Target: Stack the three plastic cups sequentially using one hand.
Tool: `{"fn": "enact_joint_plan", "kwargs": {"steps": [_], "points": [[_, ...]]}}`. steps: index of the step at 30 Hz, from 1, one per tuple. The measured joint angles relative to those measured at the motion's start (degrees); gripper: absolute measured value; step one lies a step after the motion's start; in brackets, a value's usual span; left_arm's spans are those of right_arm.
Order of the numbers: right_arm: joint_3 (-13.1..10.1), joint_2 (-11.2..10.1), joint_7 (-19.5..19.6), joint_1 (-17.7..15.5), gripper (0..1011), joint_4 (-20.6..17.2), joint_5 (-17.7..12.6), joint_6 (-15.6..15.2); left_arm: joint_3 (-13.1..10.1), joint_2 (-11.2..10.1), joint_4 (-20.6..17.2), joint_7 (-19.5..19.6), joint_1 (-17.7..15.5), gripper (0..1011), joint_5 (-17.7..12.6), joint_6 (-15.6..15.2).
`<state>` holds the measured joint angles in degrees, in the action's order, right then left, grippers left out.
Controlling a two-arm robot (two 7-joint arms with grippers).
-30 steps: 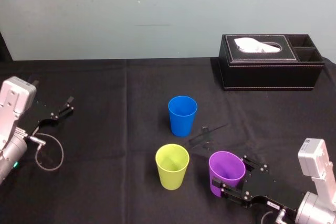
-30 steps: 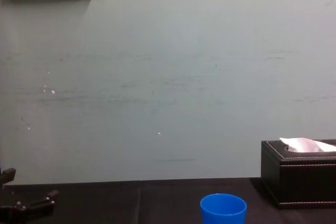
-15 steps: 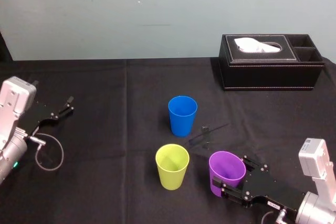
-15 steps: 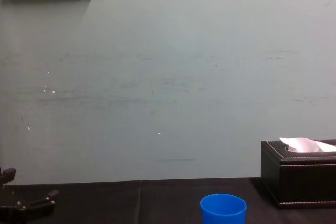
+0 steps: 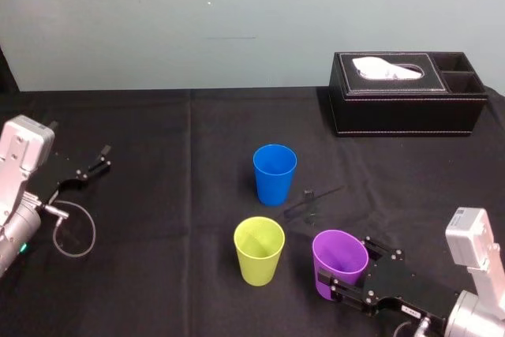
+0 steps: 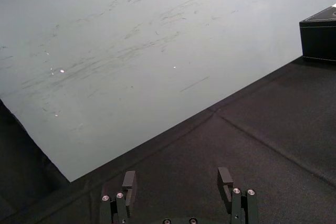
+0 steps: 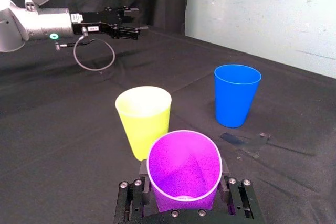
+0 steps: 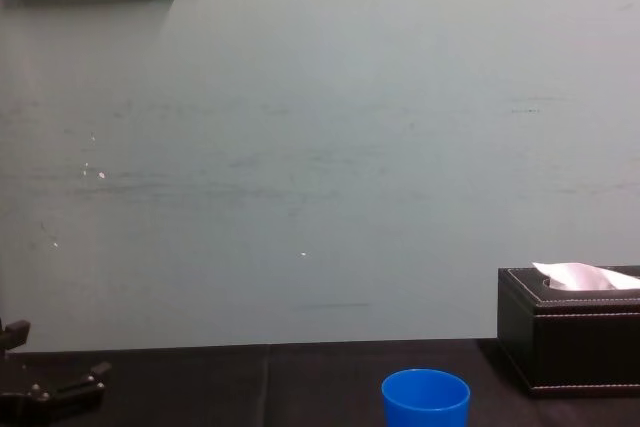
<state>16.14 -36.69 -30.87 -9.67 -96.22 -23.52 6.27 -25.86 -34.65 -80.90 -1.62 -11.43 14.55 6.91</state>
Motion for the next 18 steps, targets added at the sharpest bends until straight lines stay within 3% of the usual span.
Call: {"fn": "enact_joint_plan", "kwargs": {"steps": [6, 18], "points": [[-2.12, -1.84, 1.31, -2.36, 729, -4.96, -1.52, -3.36, 0.0, 0.0, 0.0, 0.0, 0.0, 1011, 0.0, 0.0], [-5.94, -4.65, 2.37, -4.07, 729, -11.09, -2.93, -5.38, 0.0, 0.0, 0.0, 0.0, 0.0, 1011, 0.0, 0.0]]}}
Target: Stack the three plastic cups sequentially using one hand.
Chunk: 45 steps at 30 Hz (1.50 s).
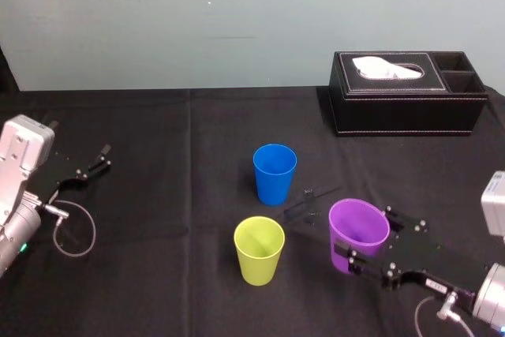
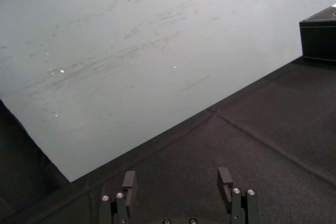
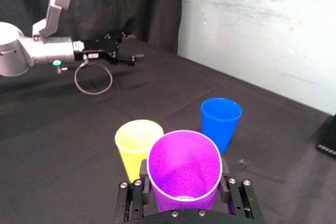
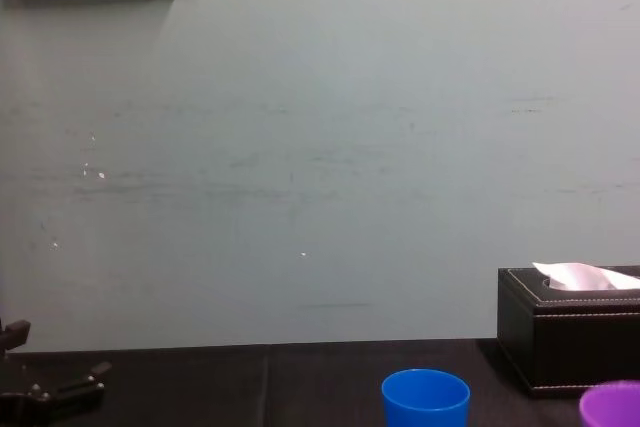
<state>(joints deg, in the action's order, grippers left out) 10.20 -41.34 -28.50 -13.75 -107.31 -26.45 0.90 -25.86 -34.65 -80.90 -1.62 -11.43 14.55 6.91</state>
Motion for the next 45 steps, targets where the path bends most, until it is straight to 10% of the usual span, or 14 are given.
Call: {"fn": "enact_joint_plan", "kwargs": {"steps": [15, 45], "points": [[0.21, 0.87, 1.11, 6.89, 730, -1.18, -1.06, -3.95, 0.0, 0.0, 0.0, 0.0, 0.0, 1011, 0.0, 0.0], [12.81, 12.25, 3.96, 28.77, 730, 15.04, 3.61, -9.42, 0.0, 0.0, 0.0, 0.0, 0.0, 1011, 0.0, 0.0]]}}
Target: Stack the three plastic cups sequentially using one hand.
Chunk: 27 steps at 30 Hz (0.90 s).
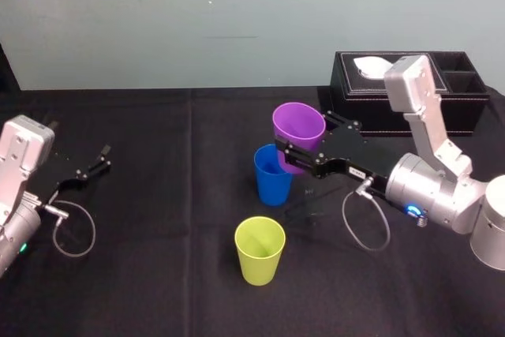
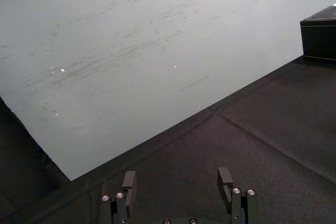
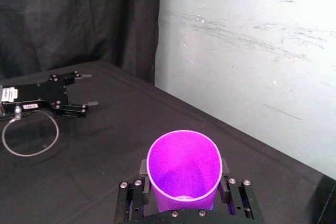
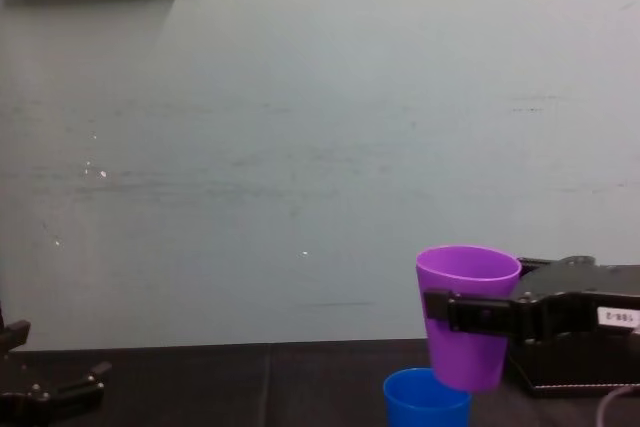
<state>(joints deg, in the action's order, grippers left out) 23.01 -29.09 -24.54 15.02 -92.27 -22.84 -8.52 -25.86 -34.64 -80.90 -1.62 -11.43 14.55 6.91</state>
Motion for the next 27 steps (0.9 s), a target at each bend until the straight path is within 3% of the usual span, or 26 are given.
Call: {"fn": "enact_joint_plan", "kwargs": {"steps": [11, 27], "points": [[1.17, 2.37, 0.03, 2.73, 730, 3.72, 1.92, 0.06, 0.0, 0.0, 0.0, 0.0, 0.0, 1011, 0.0, 0.0], [1.87, 4.35, -1.24, 4.4, 729, 6.72, 1.48, -0.01, 0.0, 0.0, 0.0, 0.0, 0.0, 1011, 0.0, 0.0]]}}
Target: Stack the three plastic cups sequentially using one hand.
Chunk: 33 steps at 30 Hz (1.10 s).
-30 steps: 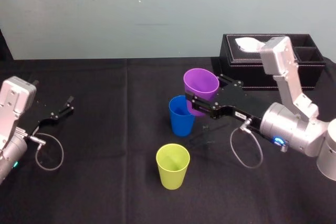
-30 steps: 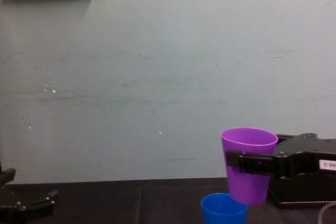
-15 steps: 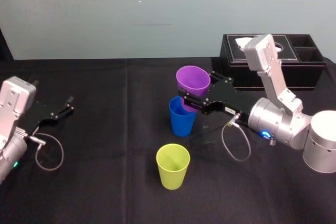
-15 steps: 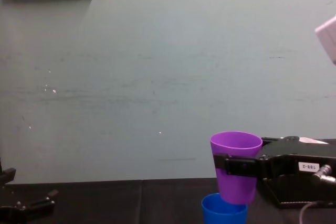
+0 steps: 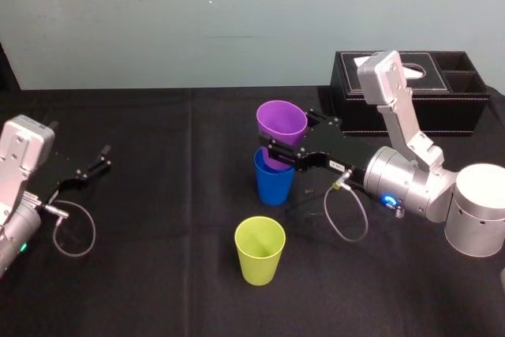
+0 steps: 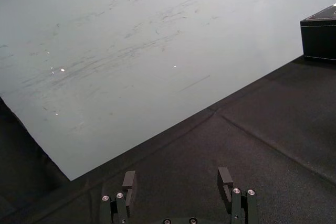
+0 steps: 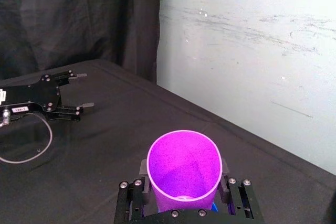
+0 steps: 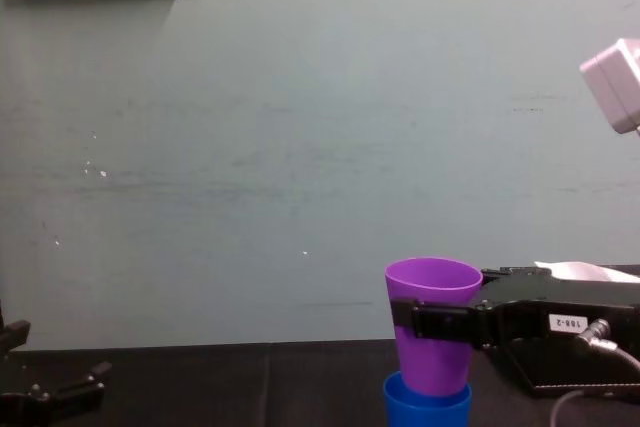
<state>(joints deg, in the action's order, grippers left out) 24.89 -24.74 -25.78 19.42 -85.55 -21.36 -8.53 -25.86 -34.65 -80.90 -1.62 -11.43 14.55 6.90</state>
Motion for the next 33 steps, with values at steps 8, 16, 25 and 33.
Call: {"fn": "enact_joint_plan", "kwargs": {"steps": [8, 16, 25, 33], "points": [[0.15, 0.15, -0.29, 0.09, 729, 0.56, -0.19, 0.09, 0.0, 0.0, 0.0, 0.0, 0.0, 1011, 0.0, 0.0], [0.36, 0.35, -0.41, 0.36, 729, 1.38, -0.22, 0.23, 0.0, 0.0, 0.0, 0.0, 0.0, 1011, 0.0, 0.0], [0.57, 0.64, -0.47, 0.85, 729, 2.43, -0.05, 0.66, 0.0, 0.0, 0.0, 0.0, 0.0, 1011, 0.0, 0.0], [0.9, 1.41, -0.62, 1.94, 729, 4.54, 0.45, 1.14, 0.0, 0.0, 0.0, 0.0, 0.0, 1011, 0.0, 0.0]]}}
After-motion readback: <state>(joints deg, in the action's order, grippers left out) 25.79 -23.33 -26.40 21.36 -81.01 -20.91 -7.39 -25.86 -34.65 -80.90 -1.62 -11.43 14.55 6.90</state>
